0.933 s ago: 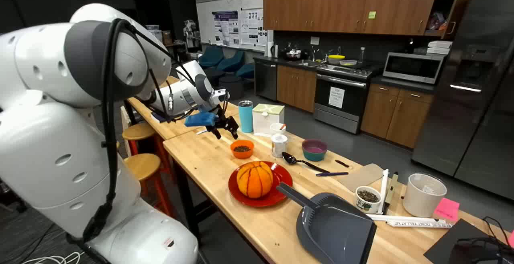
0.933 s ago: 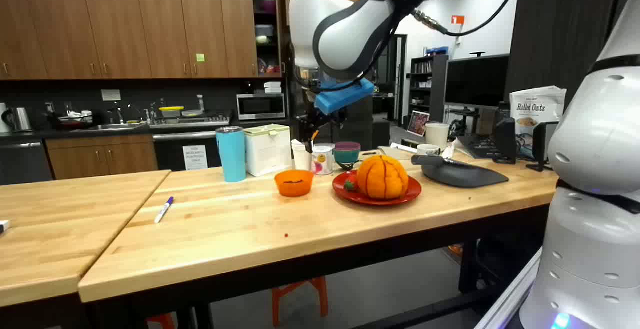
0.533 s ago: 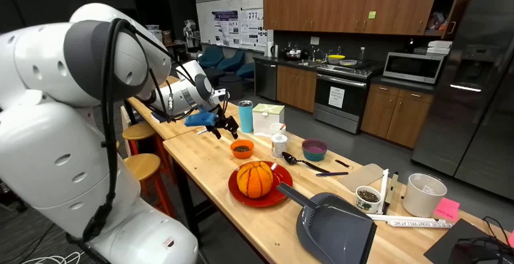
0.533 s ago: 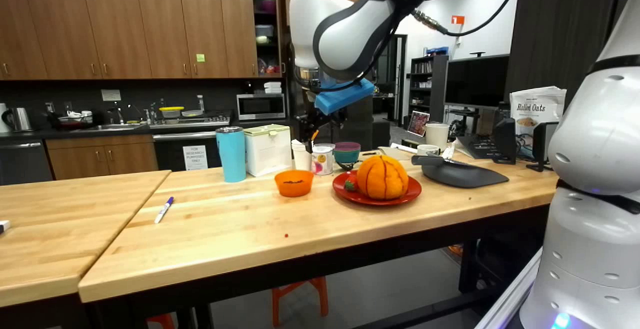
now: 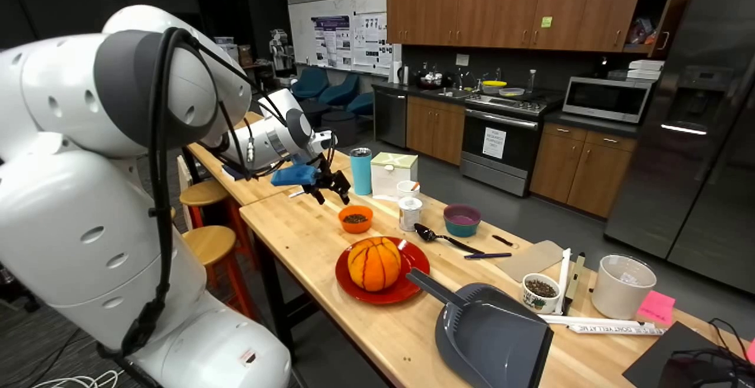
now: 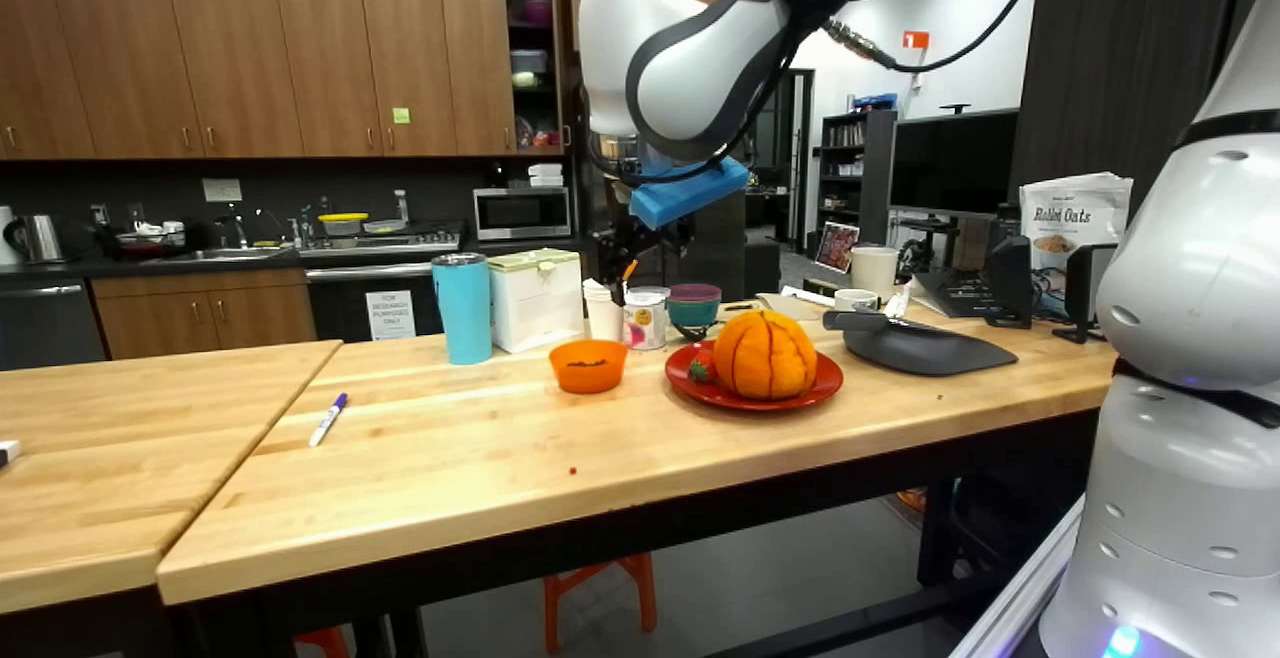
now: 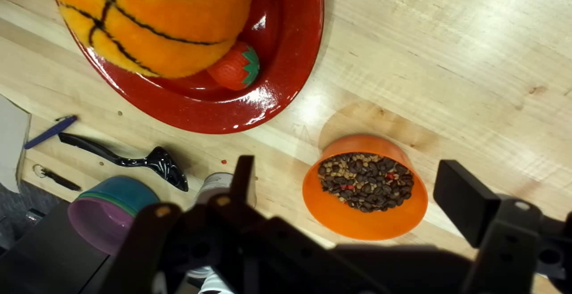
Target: Push the orange bowl to the left
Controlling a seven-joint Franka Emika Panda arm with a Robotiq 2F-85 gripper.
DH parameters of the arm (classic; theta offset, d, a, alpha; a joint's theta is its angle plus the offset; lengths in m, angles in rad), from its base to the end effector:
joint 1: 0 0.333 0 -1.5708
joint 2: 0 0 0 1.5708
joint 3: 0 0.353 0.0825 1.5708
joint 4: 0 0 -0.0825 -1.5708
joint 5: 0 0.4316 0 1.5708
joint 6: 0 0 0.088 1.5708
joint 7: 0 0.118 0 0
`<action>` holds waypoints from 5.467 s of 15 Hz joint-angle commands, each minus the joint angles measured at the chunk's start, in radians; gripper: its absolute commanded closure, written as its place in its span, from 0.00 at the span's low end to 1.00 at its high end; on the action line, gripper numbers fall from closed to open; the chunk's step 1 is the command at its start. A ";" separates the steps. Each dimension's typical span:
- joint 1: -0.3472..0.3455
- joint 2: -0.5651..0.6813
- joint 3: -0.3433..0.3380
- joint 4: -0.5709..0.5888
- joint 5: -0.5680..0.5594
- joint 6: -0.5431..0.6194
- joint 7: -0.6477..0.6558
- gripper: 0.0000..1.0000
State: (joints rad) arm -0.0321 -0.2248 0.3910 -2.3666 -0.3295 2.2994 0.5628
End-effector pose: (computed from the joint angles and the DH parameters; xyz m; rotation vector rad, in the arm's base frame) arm 0.4866 0.1755 0.4222 2.8640 -0.0036 0.3908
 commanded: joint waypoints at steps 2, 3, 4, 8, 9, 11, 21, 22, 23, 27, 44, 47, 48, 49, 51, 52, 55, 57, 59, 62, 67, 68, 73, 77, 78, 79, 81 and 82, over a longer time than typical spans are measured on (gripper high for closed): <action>0.046 0.004 -0.045 0.002 -0.013 -0.005 0.008 0.00; 0.046 0.004 -0.045 0.002 -0.013 -0.005 0.008 0.00; 0.046 0.004 -0.045 0.002 -0.013 -0.005 0.008 0.00; 0.046 0.004 -0.045 0.002 -0.013 -0.005 0.008 0.00; 0.046 0.004 -0.045 0.002 -0.013 -0.005 0.008 0.00; 0.046 0.004 -0.045 0.002 -0.013 -0.005 0.008 0.00; 0.046 0.004 -0.045 0.002 -0.013 -0.005 0.008 0.00; 0.046 0.004 -0.045 0.002 -0.013 -0.005 0.008 0.00; 0.046 0.004 -0.045 0.002 -0.013 -0.005 0.008 0.00; 0.046 0.004 -0.045 0.002 -0.013 -0.005 0.008 0.00; 0.046 0.004 -0.045 0.002 -0.013 -0.005 0.008 0.00; 0.046 0.004 -0.045 0.002 -0.013 -0.005 0.008 0.00; 0.050 0.004 -0.049 0.001 -0.012 -0.005 0.008 0.00; 0.057 0.004 -0.055 0.001 -0.011 -0.005 0.007 0.00; 0.064 0.004 -0.060 0.001 -0.010 -0.005 0.006 0.00; 0.064 0.004 -0.060 0.001 -0.010 -0.005 0.006 0.00; 0.064 0.004 -0.061 0.001 -0.010 -0.005 0.006 0.00; 0.064 0.004 -0.061 0.001 -0.010 -0.005 0.006 0.00; 0.064 0.005 -0.061 0.001 -0.010 -0.005 0.006 0.00; 0.065 0.005 -0.061 0.001 -0.010 -0.005 0.006 0.00; 0.065 0.007 -0.062 0.001 -0.010 -0.005 0.006 0.00; 0.065 0.008 -0.062 0.001 -0.010 -0.005 0.006 0.00; 0.069 0.019 -0.059 0.009 -0.013 -0.005 0.009 0.00; 0.106 0.070 -0.043 0.032 -0.033 -0.016 0.012 0.00; 0.119 0.086 -0.041 0.036 -0.032 -0.018 0.011 0.00; 0.133 0.107 -0.041 0.042 -0.023 -0.019 0.004 0.00; 0.155 0.170 -0.053 0.057 -0.004 -0.020 -0.007 0.00; 0.162 0.199 -0.062 0.059 0.007 -0.019 -0.012 0.00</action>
State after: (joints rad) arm 0.1000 -0.1204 0.3591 -2.3478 -0.3319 2.2966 0.5625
